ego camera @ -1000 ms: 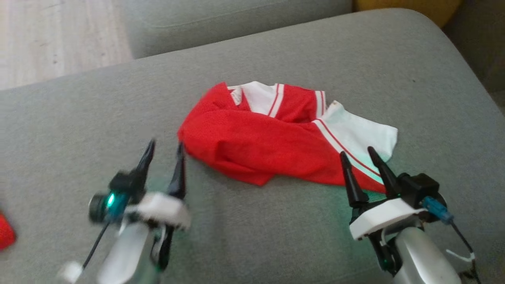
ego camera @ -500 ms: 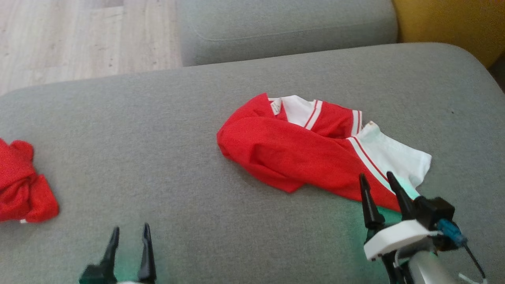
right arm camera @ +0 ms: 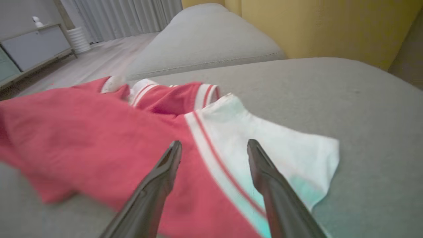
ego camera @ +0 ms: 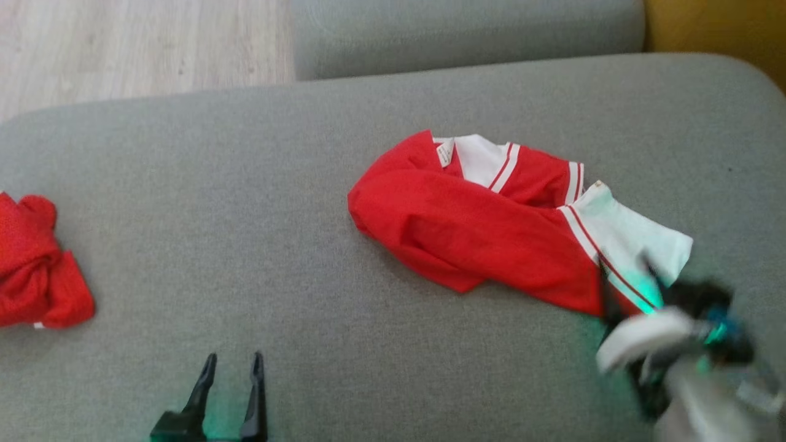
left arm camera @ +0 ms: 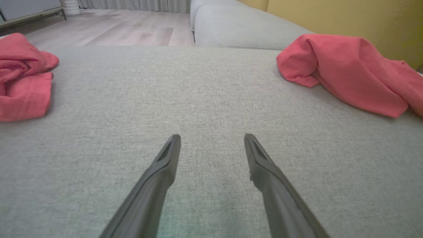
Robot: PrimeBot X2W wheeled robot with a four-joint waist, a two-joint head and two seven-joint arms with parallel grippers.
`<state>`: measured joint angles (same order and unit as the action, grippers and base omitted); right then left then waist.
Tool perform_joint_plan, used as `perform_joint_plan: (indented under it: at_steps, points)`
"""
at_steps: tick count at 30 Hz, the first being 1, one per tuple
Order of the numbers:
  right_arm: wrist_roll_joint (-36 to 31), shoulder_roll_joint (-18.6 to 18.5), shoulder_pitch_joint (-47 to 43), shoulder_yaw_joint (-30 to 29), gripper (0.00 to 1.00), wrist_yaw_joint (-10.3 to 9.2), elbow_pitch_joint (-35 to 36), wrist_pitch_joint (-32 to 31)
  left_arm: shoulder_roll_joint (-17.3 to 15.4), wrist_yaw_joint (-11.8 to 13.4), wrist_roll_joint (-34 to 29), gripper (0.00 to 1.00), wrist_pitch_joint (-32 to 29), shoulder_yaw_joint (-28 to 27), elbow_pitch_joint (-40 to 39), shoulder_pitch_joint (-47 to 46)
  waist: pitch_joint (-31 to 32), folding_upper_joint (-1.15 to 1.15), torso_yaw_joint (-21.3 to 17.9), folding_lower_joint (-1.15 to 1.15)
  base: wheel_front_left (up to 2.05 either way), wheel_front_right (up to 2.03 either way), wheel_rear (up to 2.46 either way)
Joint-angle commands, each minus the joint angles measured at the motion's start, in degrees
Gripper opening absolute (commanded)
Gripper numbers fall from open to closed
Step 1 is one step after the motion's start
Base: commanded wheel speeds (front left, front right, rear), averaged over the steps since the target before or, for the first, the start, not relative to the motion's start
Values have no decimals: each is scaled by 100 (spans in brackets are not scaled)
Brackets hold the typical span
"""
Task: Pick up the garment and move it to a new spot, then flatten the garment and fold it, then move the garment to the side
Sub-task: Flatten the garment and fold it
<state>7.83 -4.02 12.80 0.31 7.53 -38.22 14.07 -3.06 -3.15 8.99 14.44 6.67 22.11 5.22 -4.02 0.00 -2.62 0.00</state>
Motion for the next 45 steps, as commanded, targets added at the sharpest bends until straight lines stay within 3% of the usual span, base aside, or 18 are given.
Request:
perform_joint_plan:
  at_steps: [1,8,13,19,20,21,22,27,32,36,41,45]
  points:
    - [-177,-249,686,-100,100,-4,-15,-87,14,-46,-54,100,55,-54,-115,-332,-166,0,12,0,0,0,0]
    - [-609,-559,1411,-887,100,-4,-824,-589,17,-30,52,100,55,283,-32,-520,-364,0,111,0,0,0,0]
    - [-900,-519,1493,-1428,100,-4,-1483,-1135,17,-1,97,100,56,428,20,-595,-424,0,165,0,0,0,0]
    - [-1250,-429,1397,-1948,100,-4,-1857,-1305,17,28,118,100,56,411,39,-620,-426,0,153,0,0,0,0]
    - [-1267,-399,1410,-1982,73,-4,-1917,-1341,18,29,121,100,56,398,41,-622,-427,0,145,0,0,0,0]
    - [-1254,-370,1437,-2017,32,-4,-1969,-1362,18,29,124,100,56,387,43,-626,-430,0,140,0,0,0,0]
    - [-1242,-350,1478,-2027,0,-4,-1995,-1339,18,29,129,100,56,380,46,-635,-436,0,139,0,0,0,0]
    - [-1241,-394,1679,-2008,0,-4,-2051,-1128,18,22,149,100,56,415,55,-708,-465,0,193,0,0,0,0]
    - [-1089,-396,2051,-1726,0,-4,-1752,-334,18,43,207,100,56,466,48,-721,-431,0,313,0,0,0,0]
    - [-761,-453,2782,-1028,0,-4,-899,65,18,32,222,100,56,467,84,-700,-385,0,430,0,0,0,0]
    - [-194,-759,3893,410,0,-4,761,90,18,-44,170,100,56,707,209,-757,-300,0,784,0,0,0,0]
    - [203,-943,4834,1228,0,-4,1290,91,18,-30,285,100,56,908,270,-726,-191,0,1096,0,0,0,0]
